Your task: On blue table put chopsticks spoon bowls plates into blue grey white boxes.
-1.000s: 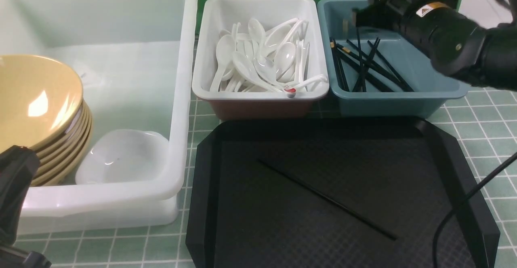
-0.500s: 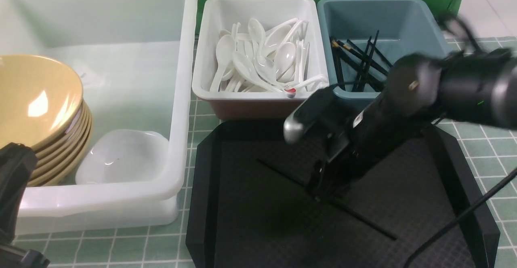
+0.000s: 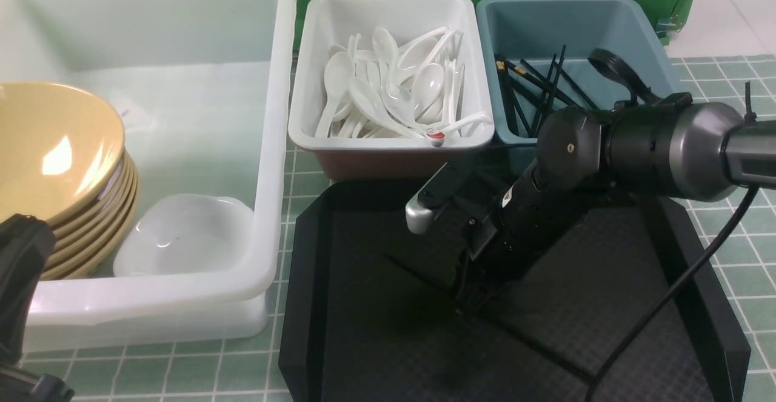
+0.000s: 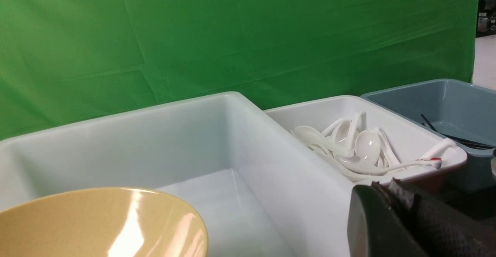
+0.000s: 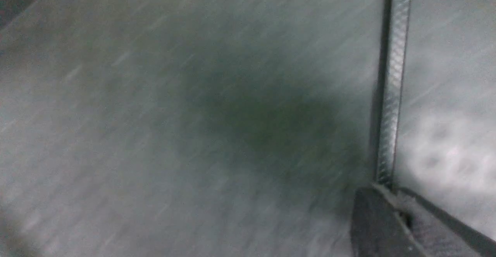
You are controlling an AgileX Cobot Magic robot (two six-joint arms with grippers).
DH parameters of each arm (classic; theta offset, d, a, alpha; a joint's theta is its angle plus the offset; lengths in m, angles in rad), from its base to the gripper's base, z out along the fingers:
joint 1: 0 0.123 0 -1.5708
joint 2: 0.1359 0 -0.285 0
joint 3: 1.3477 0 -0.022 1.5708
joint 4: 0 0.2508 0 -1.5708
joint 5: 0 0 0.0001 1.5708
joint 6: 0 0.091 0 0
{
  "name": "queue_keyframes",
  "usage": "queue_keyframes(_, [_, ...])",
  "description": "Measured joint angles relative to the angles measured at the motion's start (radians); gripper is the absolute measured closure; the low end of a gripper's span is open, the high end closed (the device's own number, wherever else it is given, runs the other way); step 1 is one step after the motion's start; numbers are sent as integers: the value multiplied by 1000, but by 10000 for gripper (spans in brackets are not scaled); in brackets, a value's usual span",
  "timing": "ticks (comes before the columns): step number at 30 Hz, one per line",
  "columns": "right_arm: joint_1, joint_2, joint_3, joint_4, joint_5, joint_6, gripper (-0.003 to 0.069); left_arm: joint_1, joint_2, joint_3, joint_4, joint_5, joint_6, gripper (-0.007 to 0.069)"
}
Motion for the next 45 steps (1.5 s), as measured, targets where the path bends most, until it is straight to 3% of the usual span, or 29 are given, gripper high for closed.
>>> queue_keyframes(4, [0, -131, -35, -6, 20, 2, 605, 0, 0, 0, 0, 0, 0, 620])
queue_keyframes(8, [-4, -310, -59, -55, -148, 2, 605, 0, 0, 0, 0, 0, 0, 620])
queue_keyframes(11, [-57, -395, -64, -71, -498, -8, 605, 0, 0, 0, 0, 0, 0, 620])
queue_keyframes(15, [-129, -330, -66, -72, -920, -2, 600, 0, 0, 0, 0, 0, 0, 620])
queue_keyframes(19, [-170, -216, -66, -68, -1142, 32, 560, 0, 0, 0, 0, 0, 0, 620])
queue_keyframes(20, [-190, -157, -65, -62, -1186, 83, 503, 0, 0, 0, 0, 0, 0, 620])
queue_keyframes(21, [-192, -145, -64, -60, -1186, 89, 496, 0, 0, 0, 0, 0, 0, 620])
queue_keyframes(26, [-235, -102, -57, 5, -999, 181, 298, 0, 0, 0, 0, 0, 0, 620])
queue_keyframes(29, [-246, -174, -57, 17, -838, 193, 274, 0, 0, 0, 0, 0, 0, 620])
queue_keyframes(32, [-246, -279, -57, 18, -693, 209, 340, 0, 0, 0, 0, 0, 0, 620])
queue_keyframes(35, [-232, -445, -55, 10, -554, 177, 491, 0, -1, 0, 0, 0, 0, 620])
queue_keyframes(36, [-231, -457, -56, 10, -541, 171, 501, 0, -1, 0, 0, 0, 0, 620])
queue_keyframes(37, [-213, -574, -34, 8, -513, 141, 583, 0, -1, 0, 0, 0, 0, 620])
queue_keyframes(42, [-178, -857, 110, 8, -531, 75, 621, 0, -1, 0, 0, 0, 0, 620])
queue_keyframes(45, [-176, -1101, 327, 8, -610, 62, 621, 0, -1, 0, 0, 0, 0, 620])
